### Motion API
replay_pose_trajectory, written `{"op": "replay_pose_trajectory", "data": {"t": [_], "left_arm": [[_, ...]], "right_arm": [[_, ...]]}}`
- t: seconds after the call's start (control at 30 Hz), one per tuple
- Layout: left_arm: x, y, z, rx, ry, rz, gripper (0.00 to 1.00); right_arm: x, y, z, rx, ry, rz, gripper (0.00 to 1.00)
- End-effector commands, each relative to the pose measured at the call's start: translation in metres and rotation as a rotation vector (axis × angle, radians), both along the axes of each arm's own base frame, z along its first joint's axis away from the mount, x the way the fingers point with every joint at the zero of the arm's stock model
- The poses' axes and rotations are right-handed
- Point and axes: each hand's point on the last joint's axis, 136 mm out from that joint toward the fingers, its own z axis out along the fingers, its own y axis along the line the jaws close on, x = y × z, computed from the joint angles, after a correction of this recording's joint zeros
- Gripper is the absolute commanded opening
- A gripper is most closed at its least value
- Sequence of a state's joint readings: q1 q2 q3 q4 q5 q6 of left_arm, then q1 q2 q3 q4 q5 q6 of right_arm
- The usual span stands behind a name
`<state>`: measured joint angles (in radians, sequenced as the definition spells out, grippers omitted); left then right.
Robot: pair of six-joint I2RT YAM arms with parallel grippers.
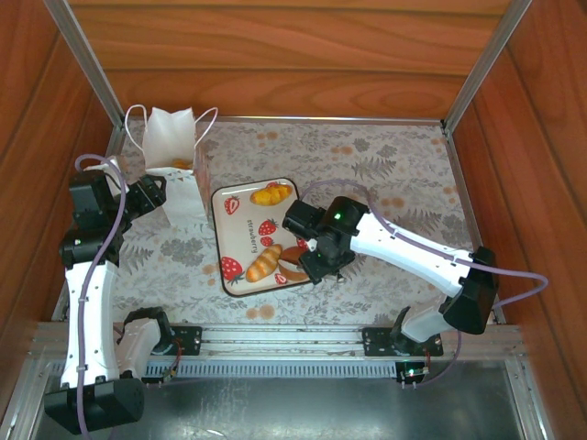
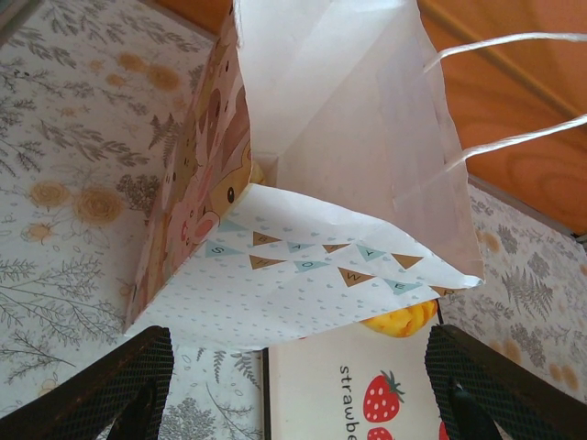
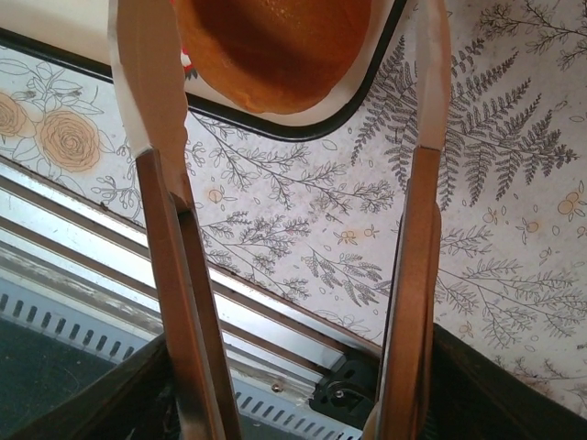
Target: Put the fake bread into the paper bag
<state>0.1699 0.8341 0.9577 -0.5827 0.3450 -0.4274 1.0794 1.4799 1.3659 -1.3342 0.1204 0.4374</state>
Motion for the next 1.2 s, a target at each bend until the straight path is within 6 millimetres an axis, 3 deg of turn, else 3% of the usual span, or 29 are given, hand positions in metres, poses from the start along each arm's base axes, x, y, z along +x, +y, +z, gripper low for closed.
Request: {"op": "replay_pose_trajectory", "data": {"t": [0.0, 0.27, 0.8, 1.17], "left_arm": [[0.0, 0.002, 0.007, 0.008, -0.029, 0.01, 0.77], [0.0, 0.003, 0.006, 0.009, -0.025, 0.012, 0.77], [0.0, 0.004, 0.004, 0.014, -0.02, 0.014, 0.77], [0.0, 0.004, 0.005, 0.015, -0.02, 0.014, 0.77]], "right_arm": [[-0.009, -0.003, -0.006, -0.031, 0.04, 0.005, 0.66], [-0.014, -0.001, -0.015, -0.05, 0.072, 0.021, 0.68], [-0.005, 0.006, -0.03, -0.088, 0.056, 0.039, 0.69], [0.0, 0.01, -0.037, -0.104, 0.052, 0.041, 0.65]]}}
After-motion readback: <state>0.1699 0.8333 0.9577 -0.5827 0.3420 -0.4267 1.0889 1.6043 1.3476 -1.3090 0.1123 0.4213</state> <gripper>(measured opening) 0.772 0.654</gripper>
